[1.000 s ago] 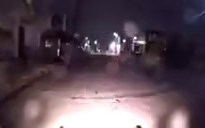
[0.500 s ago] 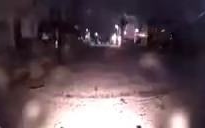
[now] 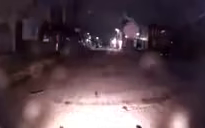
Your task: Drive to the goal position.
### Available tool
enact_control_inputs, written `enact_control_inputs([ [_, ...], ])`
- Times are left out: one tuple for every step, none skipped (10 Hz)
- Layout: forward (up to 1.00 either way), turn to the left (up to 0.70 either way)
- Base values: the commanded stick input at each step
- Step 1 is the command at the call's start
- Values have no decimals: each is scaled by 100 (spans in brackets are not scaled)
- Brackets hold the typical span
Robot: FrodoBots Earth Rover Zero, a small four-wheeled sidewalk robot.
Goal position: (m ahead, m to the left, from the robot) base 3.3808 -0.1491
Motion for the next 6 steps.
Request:
enact_control_inputs([
  [70,3],
  [70,3],
  [70,3],
  [70,3],
  [70,3],
  [70,3],
])
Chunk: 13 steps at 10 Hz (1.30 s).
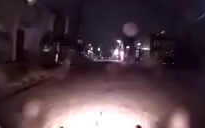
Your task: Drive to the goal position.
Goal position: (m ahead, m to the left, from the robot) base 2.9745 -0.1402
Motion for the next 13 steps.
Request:
enact_control_inputs([
  [70,3],
  [70,2],
  [70,2],
  [70,2],
  [70,1],
  [70,1],
  [70,1],
  [70,1],
  [70,0],
  [70,0],
  [70,0],
  [70,0],
  [70,0],
])
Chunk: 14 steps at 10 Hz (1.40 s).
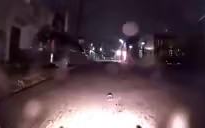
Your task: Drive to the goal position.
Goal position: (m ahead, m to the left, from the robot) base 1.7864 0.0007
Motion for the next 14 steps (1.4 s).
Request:
enact_control_inputs([
  [70,0],
  [70,0],
  [70,0],
  [70,0],
  [70,0],
  [70,0],
  [70,0],
  [70,0],
  [70,0],
  [70,0],
  [70,0],
  [70,2],
  [70,2],
  [70,2],
])
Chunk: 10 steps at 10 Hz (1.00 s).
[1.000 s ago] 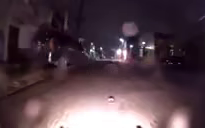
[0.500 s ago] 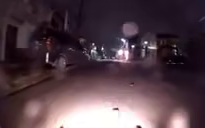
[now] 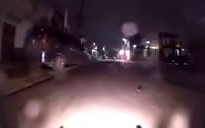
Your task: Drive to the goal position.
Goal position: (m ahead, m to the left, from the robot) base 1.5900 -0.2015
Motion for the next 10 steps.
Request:
enact_control_inputs([
  [70,2],
  [70,2],
  [70,2],
  [70,2],
  [70,2],
  [70,2],
  [70,2],
  [70,2],
  [70,2],
  [70,2],
])
